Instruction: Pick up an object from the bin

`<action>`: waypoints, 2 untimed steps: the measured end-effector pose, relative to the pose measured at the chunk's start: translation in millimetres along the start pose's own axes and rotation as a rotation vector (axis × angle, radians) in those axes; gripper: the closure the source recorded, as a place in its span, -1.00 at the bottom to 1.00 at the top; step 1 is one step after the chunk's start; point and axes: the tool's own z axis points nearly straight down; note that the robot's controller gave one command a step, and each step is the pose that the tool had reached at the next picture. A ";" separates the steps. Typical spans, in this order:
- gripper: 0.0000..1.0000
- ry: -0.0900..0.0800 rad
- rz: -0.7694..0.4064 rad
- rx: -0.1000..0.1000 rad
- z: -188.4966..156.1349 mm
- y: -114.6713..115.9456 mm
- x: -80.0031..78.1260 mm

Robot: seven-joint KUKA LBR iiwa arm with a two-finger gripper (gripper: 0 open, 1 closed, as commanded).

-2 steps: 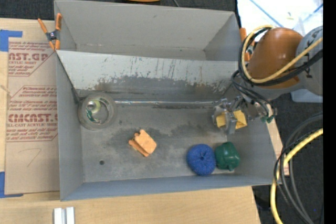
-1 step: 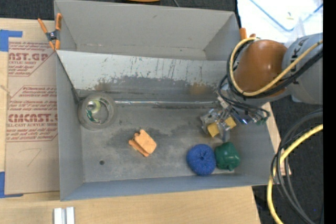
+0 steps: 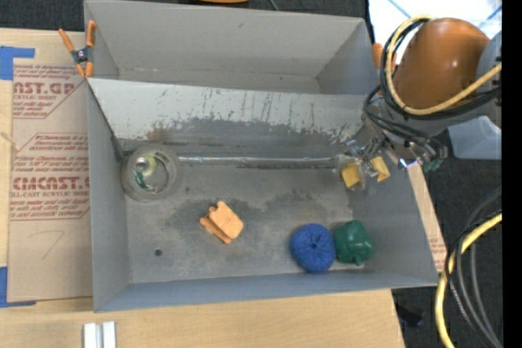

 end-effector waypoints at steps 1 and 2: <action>1.00 0.005 -0.062 -0.003 22.5 -11.2 19.9; 1.00 0.016 -0.057 -0.013 12.2 -7.5 19.2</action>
Offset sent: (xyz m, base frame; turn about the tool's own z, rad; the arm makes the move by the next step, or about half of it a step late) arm -0.0004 -0.0039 0.1042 0.0159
